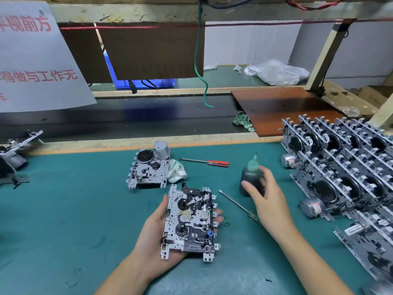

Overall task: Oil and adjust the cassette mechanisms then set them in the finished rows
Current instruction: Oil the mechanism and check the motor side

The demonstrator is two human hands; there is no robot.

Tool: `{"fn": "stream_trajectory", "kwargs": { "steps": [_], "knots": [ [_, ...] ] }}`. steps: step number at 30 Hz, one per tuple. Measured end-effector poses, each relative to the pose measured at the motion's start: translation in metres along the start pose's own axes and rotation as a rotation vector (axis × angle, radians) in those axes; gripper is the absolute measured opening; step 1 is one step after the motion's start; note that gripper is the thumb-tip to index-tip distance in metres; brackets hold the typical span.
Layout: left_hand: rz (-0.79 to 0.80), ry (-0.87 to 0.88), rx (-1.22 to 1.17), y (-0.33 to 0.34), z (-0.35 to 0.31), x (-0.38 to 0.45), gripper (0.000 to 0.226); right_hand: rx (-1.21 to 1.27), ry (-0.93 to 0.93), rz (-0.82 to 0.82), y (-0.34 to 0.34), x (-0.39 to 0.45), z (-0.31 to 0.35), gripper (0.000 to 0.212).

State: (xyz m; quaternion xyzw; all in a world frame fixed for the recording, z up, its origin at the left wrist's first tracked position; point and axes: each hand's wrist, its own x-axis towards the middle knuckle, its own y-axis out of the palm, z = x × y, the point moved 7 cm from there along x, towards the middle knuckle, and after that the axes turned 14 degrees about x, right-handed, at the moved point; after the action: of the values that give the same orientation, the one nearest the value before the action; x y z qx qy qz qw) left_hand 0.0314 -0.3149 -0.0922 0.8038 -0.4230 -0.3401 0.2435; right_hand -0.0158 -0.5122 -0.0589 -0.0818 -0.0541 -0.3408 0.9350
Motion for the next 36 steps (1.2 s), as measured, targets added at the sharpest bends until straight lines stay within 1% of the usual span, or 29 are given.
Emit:
{"fn": "stream_trajectory", "kwargs": {
  "steps": [2,3,4,5,6,7,8,10,11,13,16,17,18,20,21,22,23,24,26,27,28,30,31,33,36],
  "knots": [
    [0.016,-0.014,0.057,0.002,0.001,-0.001,0.072,-0.052,0.028,-0.003,0.000,-0.002,0.001,0.035],
    [0.025,-0.023,0.086,0.003,0.002,-0.001,0.072,-0.067,0.005,-0.065,-0.005,-0.003,0.007,0.039],
    [0.039,-0.036,0.113,0.004,0.003,-0.002,0.071,-0.092,-0.092,-0.154,-0.013,-0.007,0.020,0.042],
    [0.054,-0.050,0.142,0.005,0.003,-0.003,0.070,-0.116,-0.258,-0.224,-0.019,-0.013,0.040,0.042],
    [0.065,-0.071,0.174,0.006,0.004,-0.005,0.068,-0.146,-0.441,-0.232,-0.021,-0.022,0.061,0.037],
    [0.063,-0.100,0.207,0.005,0.006,-0.005,0.066,-0.197,-0.570,-0.152,-0.015,-0.030,0.076,0.029],
    [0.051,-0.134,0.242,0.003,0.007,-0.005,0.064,-0.283,-0.621,-0.019,-0.004,-0.039,0.082,0.026],
    [0.021,-0.218,0.334,-0.001,0.005,-0.004,0.060,-0.524,-0.611,0.242,0.016,-0.056,0.076,0.042],
    [0.016,-0.264,0.403,-0.001,0.004,-0.003,0.057,-0.632,-0.595,0.330,0.020,-0.063,0.068,0.050],
    [0.020,-0.339,0.583,0.003,-0.002,0.000,0.051,-0.758,-0.554,0.449,0.023,-0.075,0.055,0.051],
    [0.035,-0.382,0.797,0.009,-0.016,0.007,0.050,-0.784,-0.494,0.576,0.021,-0.086,0.041,0.037],
    [0.004,-0.366,0.838,0.008,-0.021,0.009,0.051,-0.801,-0.459,0.587,0.019,-0.086,0.038,0.036],
    [-0.033,-0.347,0.862,0.005,-0.027,0.010,0.055,-0.817,-0.413,0.598,0.017,-0.085,0.033,0.041],
    [-0.032,-0.313,0.800,-0.001,-0.032,0.008,0.067,-0.847,-0.343,0.613,0.014,-0.081,0.026,0.052],
    [-0.046,-0.285,0.759,-0.004,-0.035,0.006,0.072,-0.841,-0.352,0.592,0.013,-0.080,0.026,0.053],
    [-0.097,-0.243,0.748,-0.010,-0.039,0.002,0.074,-0.823,-0.408,0.541,0.011,-0.081,0.028,0.049],
    [-0.188,-0.182,0.812,-0.017,-0.044,-0.002,0.077,-0.808,-0.472,0.476,0.011,-0.083,0.033,0.046],
    [-0.320,-0.107,0.966,-0.025,-0.051,-0.011,0.080,-0.800,-0.503,0.426,0.010,-0.084,0.036,0.045],
    [-0.599,0.056,1.421,-0.028,-0.062,-0.037,0.082,-0.807,-0.534,0.364,0.011,-0.087,0.036,0.046],
    [-0.662,0.107,1.642,-0.023,-0.060,-0.049,0.086,-0.821,-0.549,0.343,0.013,-0.088,0.037,0.045],
    [-0.672,0.133,1.809,-0.015,-0.051,-0.058,0.088,-0.841,-0.558,0.323,0.016,-0.089,0.037,0.043],
    [-0.631,0.122,2.025,-0.005,-0.030,-0.064,0.087,-0.883,-0.599,0.293,0.021,-0.090,0.040,0.043],
    [-0.628,0.111,2.088,-0.002,-0.024,-0.063,0.086,-0.892,-0.605,0.295,0.024,-0.090,0.040,0.045],
    [-0.669,0.127,2.092,-0.001,-0.020,-0.059,0.079,-0.897,-0.601,0.306,0.026,-0.090,0.040,0.050],
    [-0.716,0.251,2.055,-0.001,-0.025,-0.057,0.063,-0.889,-0.579,0.318,0.025,-0.088,0.043,0.047]
  ]
}}
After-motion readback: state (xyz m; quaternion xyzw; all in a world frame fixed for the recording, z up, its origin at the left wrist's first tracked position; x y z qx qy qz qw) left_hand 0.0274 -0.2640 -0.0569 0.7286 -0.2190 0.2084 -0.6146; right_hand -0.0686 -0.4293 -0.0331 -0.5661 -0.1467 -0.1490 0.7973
